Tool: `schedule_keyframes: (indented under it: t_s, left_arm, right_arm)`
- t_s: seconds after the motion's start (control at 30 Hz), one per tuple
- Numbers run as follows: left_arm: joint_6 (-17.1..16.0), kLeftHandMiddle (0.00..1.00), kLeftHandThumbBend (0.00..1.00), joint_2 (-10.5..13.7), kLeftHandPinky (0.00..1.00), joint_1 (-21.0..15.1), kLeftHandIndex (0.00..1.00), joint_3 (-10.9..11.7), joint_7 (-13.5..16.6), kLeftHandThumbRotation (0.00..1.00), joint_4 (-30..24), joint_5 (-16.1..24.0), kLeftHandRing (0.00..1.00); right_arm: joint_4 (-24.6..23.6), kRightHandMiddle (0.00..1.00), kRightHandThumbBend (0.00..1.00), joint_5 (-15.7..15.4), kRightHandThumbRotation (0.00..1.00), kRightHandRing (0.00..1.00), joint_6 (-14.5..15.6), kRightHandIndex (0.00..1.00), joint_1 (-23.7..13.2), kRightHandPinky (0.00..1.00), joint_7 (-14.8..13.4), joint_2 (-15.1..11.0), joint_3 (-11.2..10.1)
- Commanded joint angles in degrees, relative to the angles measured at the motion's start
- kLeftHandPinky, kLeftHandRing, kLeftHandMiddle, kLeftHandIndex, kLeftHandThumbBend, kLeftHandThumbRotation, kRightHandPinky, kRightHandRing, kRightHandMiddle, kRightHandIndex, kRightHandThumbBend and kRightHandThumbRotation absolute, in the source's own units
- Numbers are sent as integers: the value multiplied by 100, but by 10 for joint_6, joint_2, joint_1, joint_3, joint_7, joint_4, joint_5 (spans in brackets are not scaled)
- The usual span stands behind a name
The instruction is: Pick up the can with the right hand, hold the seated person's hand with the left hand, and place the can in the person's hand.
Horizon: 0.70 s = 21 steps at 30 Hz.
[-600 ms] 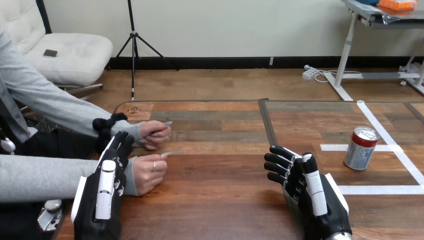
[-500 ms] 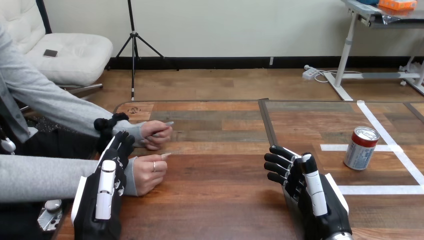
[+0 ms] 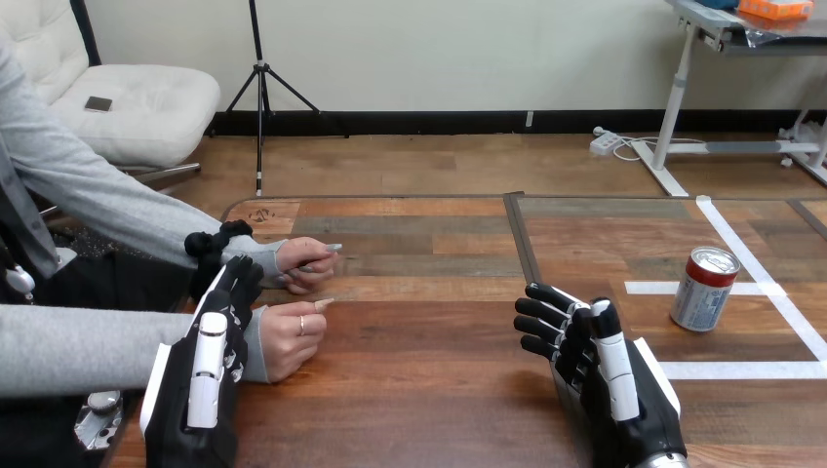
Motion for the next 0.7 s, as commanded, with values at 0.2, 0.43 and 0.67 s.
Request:
schedule_keyframes:
  t_s: [0.2, 0.43, 0.67]
  left_arm:
    - [-8, 92, 43, 0, 99, -39, 90, -1, 1, 99, 3, 2, 95]
    - [-14, 92, 42, -2, 100, -46, 90, 0, -6, 100, 14, -4, 95]
    - [-12, 92, 42, -4, 100, -47, 90, -1, -4, 100, 15, -3, 96]
  right_arm:
    - [27, 84, 82, -1, 100, 83, -35, 83, -98, 84, -5, -10, -15]
    - [44, 84, 89, -10, 98, 83, -32, 83, -138, 83, -18, -23, -23]
    - [61, 84, 89, -14, 97, 84, -37, 83, -173, 82, -14, -44, -30]
